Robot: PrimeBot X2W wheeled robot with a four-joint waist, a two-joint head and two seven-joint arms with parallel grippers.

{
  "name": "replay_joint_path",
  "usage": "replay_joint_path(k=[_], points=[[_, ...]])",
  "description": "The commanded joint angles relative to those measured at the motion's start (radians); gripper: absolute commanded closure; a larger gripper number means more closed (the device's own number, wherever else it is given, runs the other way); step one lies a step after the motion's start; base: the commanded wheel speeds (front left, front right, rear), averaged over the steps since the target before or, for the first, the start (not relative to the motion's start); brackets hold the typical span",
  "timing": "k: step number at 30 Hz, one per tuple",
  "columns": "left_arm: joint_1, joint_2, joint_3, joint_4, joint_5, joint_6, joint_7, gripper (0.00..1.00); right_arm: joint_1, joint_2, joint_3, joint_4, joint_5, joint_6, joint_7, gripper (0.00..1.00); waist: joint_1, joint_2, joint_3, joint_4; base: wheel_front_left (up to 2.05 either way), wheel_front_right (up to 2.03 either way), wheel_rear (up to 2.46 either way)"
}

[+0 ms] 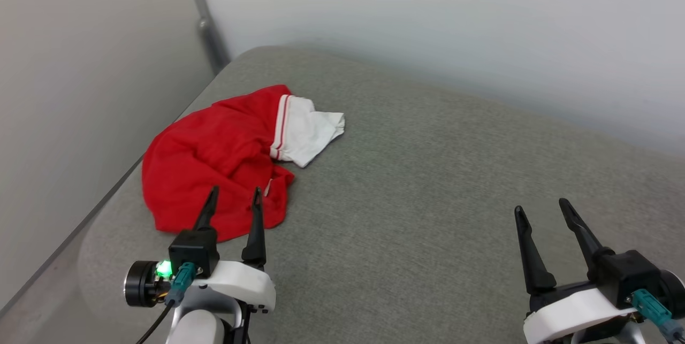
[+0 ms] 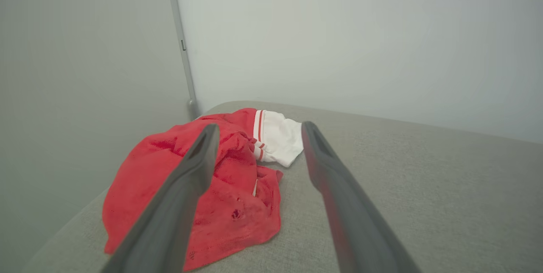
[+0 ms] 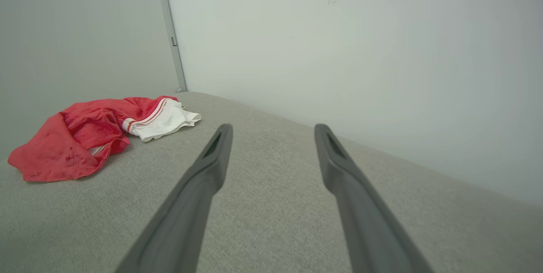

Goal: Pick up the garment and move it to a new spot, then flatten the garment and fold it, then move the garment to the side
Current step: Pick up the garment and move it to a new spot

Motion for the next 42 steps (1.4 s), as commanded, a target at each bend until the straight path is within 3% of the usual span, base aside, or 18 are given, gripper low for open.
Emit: replay_joint_path(k=[1,7,18,26,30,36,42], points=[[0.01,-0.001,0.011,-0.005,-0.001,0.006,-0.003,0.0,-0.013,0.001,0.005,-0.008,-0.004,0.0,0.001,0.0,0.0,0.0,0.011,0.039,0.0,0.0,0.0],[0.027,-0.003,0.033,-0.015,0.001,0.007,-0.003,0.0,-0.019,0.001,0.019,-0.017,-0.011,0.0,0.006,0.0,0.0,0.0,0.018,0.067,0.0,0.0,0.0],[-0.009,-0.005,0.043,-0.002,0.013,0.001,-0.003,0.0,-0.025,0.001,0.031,-0.022,-0.017,0.0,0.015,0.0,0.0,0.0,0.028,0.06,0.0,0.0,0.0],[-0.217,0.025,0.076,0.077,-0.021,-0.021,0.02,0.0,-0.062,0.001,0.047,-0.045,-0.044,0.0,0.034,0.0,0.0,0.0,0.082,-0.003,0.0,0.0,0.0],[-0.372,0.063,0.102,0.131,-0.051,-0.05,0.092,0.0,-0.087,0.001,0.051,-0.058,-0.06,0.0,0.044,0.0,0.0,0.0,0.133,-0.053,0.0,0.0,0.0],[-0.581,0.167,0.152,0.22,-0.113,-0.105,0.263,0.0,-0.141,-0.006,0.038,-0.08,-0.072,0.0,0.053,0.0,0.0,0.0,0.236,-0.134,0.0,0.0,0.0],[-0.684,0.273,0.164,0.335,-0.167,-0.147,0.507,0.0,-0.204,-0.028,0.042,-0.085,-0.07,0.0,0.044,0.0,0.0,0.0,0.33,-0.197,0.0,0.0,0.0]])
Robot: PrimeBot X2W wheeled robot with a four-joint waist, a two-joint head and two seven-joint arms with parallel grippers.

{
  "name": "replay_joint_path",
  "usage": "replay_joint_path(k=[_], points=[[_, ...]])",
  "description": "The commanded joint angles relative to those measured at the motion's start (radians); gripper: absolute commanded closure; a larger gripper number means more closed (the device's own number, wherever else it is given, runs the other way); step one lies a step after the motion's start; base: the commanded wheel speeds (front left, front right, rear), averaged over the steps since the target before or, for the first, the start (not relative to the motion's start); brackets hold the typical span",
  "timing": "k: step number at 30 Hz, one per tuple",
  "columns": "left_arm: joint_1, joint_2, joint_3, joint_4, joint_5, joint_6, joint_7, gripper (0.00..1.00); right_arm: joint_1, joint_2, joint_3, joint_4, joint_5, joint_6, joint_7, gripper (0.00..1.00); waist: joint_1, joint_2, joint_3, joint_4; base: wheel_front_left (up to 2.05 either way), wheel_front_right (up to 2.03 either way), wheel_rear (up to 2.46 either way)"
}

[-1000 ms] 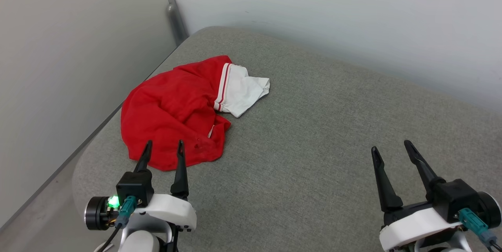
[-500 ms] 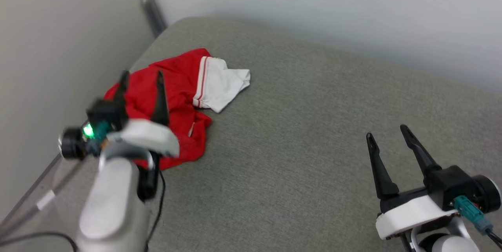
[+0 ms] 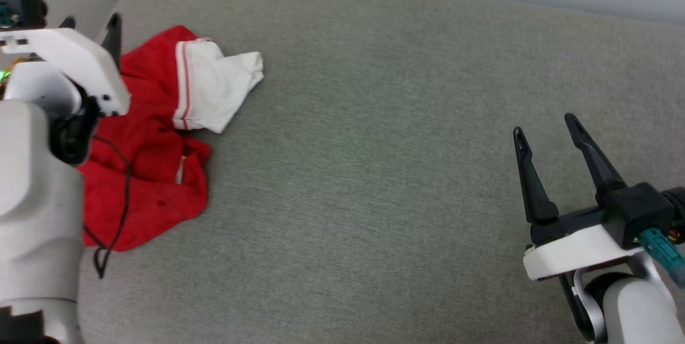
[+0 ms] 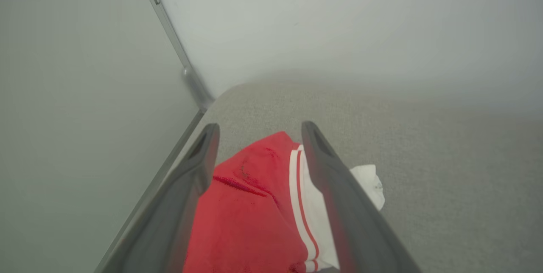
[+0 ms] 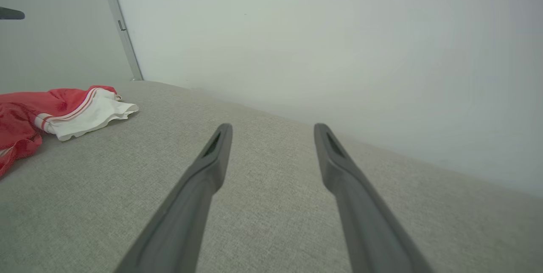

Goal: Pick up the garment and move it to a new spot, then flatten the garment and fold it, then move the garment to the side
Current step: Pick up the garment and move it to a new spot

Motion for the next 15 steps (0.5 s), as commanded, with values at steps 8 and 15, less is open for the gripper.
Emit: replay_joint_path(k=[8,15], points=[[0.001,0.113,-0.012,0.147,-0.091,-0.028,0.309,0.0,-0.068,-0.002,0.007,0.027,0.011,0.0,-0.032,0.0,-0.0001,0.0,0.119,-0.096,0.0,0.0,0.0],[0.077,0.118,0.039,0.254,-0.207,-0.017,0.5,0.0,-0.096,-0.001,0.018,0.05,0.017,0.0,-0.041,0.0,-0.0001,0.0,0.136,-0.118,0.0,0.0,0.0]])
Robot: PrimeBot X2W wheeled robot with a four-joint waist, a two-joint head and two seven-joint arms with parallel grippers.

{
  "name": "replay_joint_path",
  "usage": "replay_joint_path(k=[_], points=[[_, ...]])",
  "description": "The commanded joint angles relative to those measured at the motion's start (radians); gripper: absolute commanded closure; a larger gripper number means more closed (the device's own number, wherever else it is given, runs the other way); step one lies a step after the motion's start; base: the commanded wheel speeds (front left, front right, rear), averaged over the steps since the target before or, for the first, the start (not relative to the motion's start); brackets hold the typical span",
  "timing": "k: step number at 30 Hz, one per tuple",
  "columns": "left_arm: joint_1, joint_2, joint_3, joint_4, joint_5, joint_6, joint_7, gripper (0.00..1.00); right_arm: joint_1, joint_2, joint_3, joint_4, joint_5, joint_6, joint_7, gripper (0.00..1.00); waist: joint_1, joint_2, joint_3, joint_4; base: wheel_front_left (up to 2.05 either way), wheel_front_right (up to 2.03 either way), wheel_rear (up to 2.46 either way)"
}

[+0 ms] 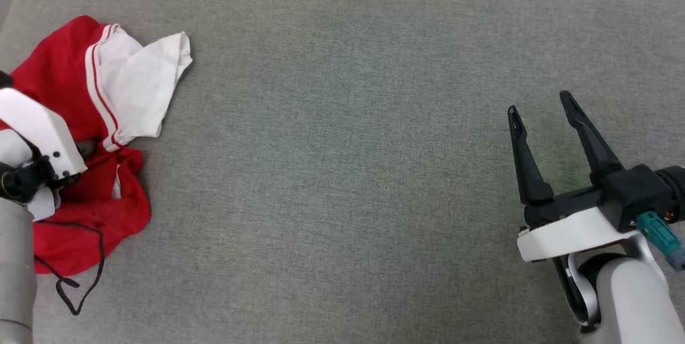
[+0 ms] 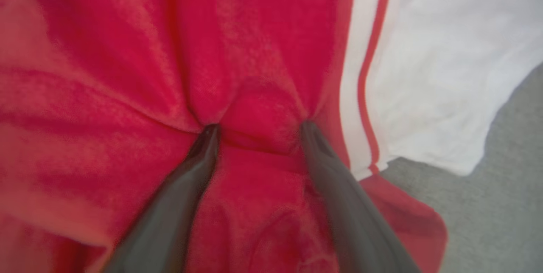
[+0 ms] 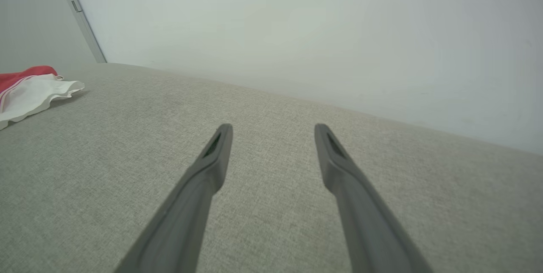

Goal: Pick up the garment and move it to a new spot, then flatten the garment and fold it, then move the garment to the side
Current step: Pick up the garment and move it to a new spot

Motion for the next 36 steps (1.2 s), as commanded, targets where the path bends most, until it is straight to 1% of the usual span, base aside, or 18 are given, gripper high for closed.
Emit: replay_joint_path(k=[1,2,4,8,9,11,12,15,16,17,21,26,31,36], points=[[0.051,-0.019,0.002,0.034,-0.012,0.007,0.031,0.0,-0.02,-0.001,0.004,0.004,0.008,0.0,-0.003,0.0,-0.0001,0.0,0.0,-0.007,0.0,0.0,0.0],[0.061,-0.021,0.01,0.039,-0.021,0.013,0.035,0.26,-0.021,-0.001,0.003,0.004,0.008,0.0,-0.003,0.0,-0.0001,0.0,-0.001,-0.008,0.0,0.0,0.0],[0.072,-0.025,0.014,0.038,-0.025,0.021,0.023,1.0,-0.021,-0.001,-0.002,0.008,0.008,0.0,-0.005,0.0,-0.0001,0.0,-0.006,-0.009,0.0,0.0,0.0],[0.059,-0.02,0.001,0.015,-0.007,0.033,-0.009,1.0,-0.006,-0.004,-0.013,0.016,0.008,0.0,-0.003,0.0,-0.0001,0.0,-0.03,-0.001,0.0,0.0,0.0],[0.024,-0.002,-0.02,-0.027,0.03,0.048,-0.068,1.0,0.013,-0.001,-0.017,0.018,0.003,0.0,0.002,0.0,-0.0001,0.0,-0.058,0.012,0.0,0.0,0.0],[-0.002,0.005,-0.037,-0.052,0.061,0.067,-0.123,1.0,0.024,0.0,-0.021,0.027,0.007,0.0,0.003,0.0,-0.0001,0.0,-0.084,0.021,0.0,0.0,0.0],[-0.022,0.014,-0.059,-0.08,0.111,0.097,-0.218,1.0,0.042,0.003,-0.022,0.031,0.011,0.0,0.003,0.0,-0.0001,0.0,-0.133,0.029,0.0,0.0,0.0],[-0.052,0.004,-0.087,-0.11,0.153,0.116,-0.318,1.0,0.067,0.009,-0.032,0.037,0.017,0.0,0.0,0.0,-0.0001,0.0,-0.19,0.037,0.0,0.0,0.0],[-0.077,-0.007,-0.116,-0.145,0.194,0.126,-0.432,1.0,0.093,0.017,-0.041,0.042,0.024,0.0,0.002,0.0,-0.0001,0.0,-0.243,0.039,0.0,0.0,0.0],[-0.082,-0.016,-0.126,-0.152,0.204,0.129,-0.464,1.0,0.098,0.019,-0.045,0.042,0.031,0.0,-0.002,0.0,-0.0001,0.0,-0.263,0.039,0.0,0.0,0.0],[-0.104,-0.049,-0.162,-0.176,0.23,0.12,-0.578,1.0,0.13,0.024,-0.045,0.047,0.043,0.0,-0.003,0.0,-0.0001,0.0,-0.335,0.03,0.0,0.0,0.0],[-0.104,-0.111,-0.202,-0.199,0.238,0.108,-0.682,1.0,0.169,0.025,-0.048,0.045,0.066,0.0,0.005,0.0,-0.0001,0.0,-0.402,-0.002,0.0,0.0,0.0],[-0.062,-0.191,-0.239,-0.235,0.224,0.091,-0.747,1.0,0.209,0.025,-0.055,0.034,0.073,0.0,0.017,0.0,-0.0001,0.0,-0.44,-0.06,0.0,0.0,0.0],[0.01,-0.27,-0.288,-0.296,0.204,0.059,-0.793,1.0,0.234,0.025,-0.062,0.022,0.084,0.0,0.031,0.0,-0.0001,0.0,-0.453,-0.142,0.0,0.0,0.0]])
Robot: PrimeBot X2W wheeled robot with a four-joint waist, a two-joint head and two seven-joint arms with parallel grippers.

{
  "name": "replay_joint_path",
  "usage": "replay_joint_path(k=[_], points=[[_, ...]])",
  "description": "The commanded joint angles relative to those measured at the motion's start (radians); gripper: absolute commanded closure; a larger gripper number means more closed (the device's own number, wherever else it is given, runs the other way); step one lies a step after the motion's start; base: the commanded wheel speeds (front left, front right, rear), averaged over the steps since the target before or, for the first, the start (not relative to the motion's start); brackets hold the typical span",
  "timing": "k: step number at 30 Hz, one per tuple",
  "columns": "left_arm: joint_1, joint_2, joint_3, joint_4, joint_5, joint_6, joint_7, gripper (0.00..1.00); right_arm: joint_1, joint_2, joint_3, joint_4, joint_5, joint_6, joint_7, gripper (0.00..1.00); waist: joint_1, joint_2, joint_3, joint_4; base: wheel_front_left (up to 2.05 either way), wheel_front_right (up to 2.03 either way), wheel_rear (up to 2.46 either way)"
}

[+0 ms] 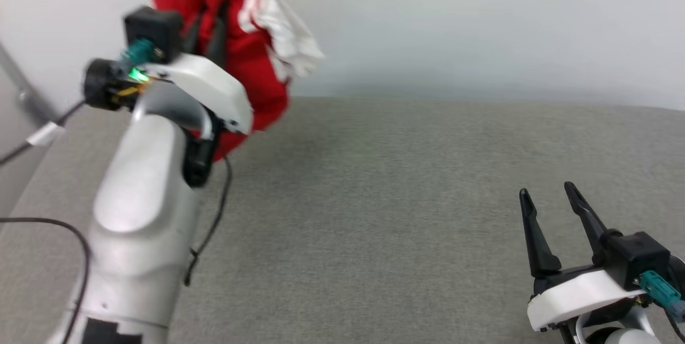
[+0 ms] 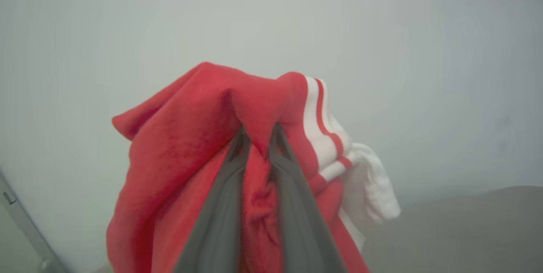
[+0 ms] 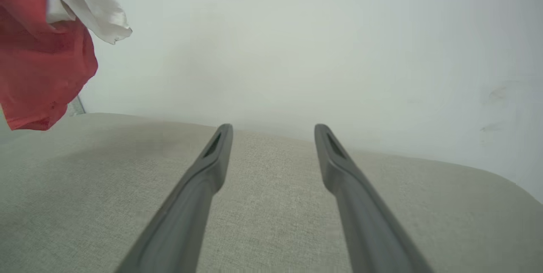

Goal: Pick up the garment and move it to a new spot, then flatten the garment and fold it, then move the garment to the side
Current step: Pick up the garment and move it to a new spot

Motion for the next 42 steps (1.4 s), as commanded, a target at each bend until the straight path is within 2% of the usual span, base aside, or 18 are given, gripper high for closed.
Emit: replay_joint_path(k=[1,2,9,15,18,21,22,24,31,35,42], points=[[0.043,-0.03,-0.019,-0.024,-0.01,-0.008,-0.017,1.0,0.019,0.002,-0.001,-0.009,0.003,0.0,0.003,0.0,0.0003,0.0,-0.016,-0.065,0.0,0.0,0.0],[0.043,-0.03,-0.019,-0.024,-0.01,-0.008,-0.017,1.0,0.019,0.002,-0.001,-0.009,0.003,0.0,0.003,0.0,0.0003,0.0,-0.016,-0.065,0.0,0.0,0.0],[0.226,-0.122,-0.115,-0.075,-0.047,-0.03,-0.048,1.0,0.04,0.002,-0.01,-0.03,0.012,0.0,0.016,0.0,0.0003,0.0,-0.002,-0.152,0.0,0.0,0.0],[0.437,-0.148,-0.211,-0.091,-0.089,0.005,-0.096,1.0,0.038,0.002,-0.008,-0.031,0.016,0.0,0.017,0.0,0.0003,0.0,0.026,-0.177,0.0,0.0,0.0],[0.528,-0.152,-0.241,-0.072,-0.113,0.038,-0.091,1.0,0.032,0.002,0.0,-0.028,0.013,0.0,0.011,0.0,0.0003,0.0,0.034,-0.179,0.0,0.0,0.0],[0.575,-0.153,-0.272,-0.057,-0.117,0.05,-0.081,1.0,0.037,0.002,-0.003,-0.023,0.019,0.0,0.006,0.0,0.0003,0.0,0.03,-0.169,0.0,0.0,0.0],[0.585,-0.153,-0.279,-0.06,-0.116,0.05,-0.084,0.77,0.038,0.002,-0.002,-0.021,0.017,0.0,0.006,0.0,0.0003,0.0,0.028,-0.164,0.0,0.0,0.0],[0.592,-0.153,-0.298,-0.066,-0.105,0.052,-0.092,0.0,0.04,0.002,-0.001,-0.016,0.023,0.0,0.007,0.0,0.0003,0.0,0.023,-0.154,0.0,0.0,0.0],[0.556,-0.146,-0.29,-0.159,-0.075,0.077,-0.175,0.0,0.058,0.002,-0.01,-0.011,0.015,0.0,0.009,0.0,0.0003,0.0,-0.015,-0.116,0.0,0.0,0.0],[0.536,-0.124,-0.26,-0.226,-0.056,0.114,-0.192,0.0,0.064,0.002,-0.018,-0.015,0.017,0.0,0.01,0.0,0.0003,0.0,-0.026,-0.101,0.0,0.0,0.0],[0.578,-0.05,-0.171,-0.293,-0.061,0.19,-0.199,0.0,0.084,0.002,-0.031,-0.006,0.025,0.0,0.01,0.0,0.0003,0.0,-0.043,-0.089,0.0,0.0,0.0]])
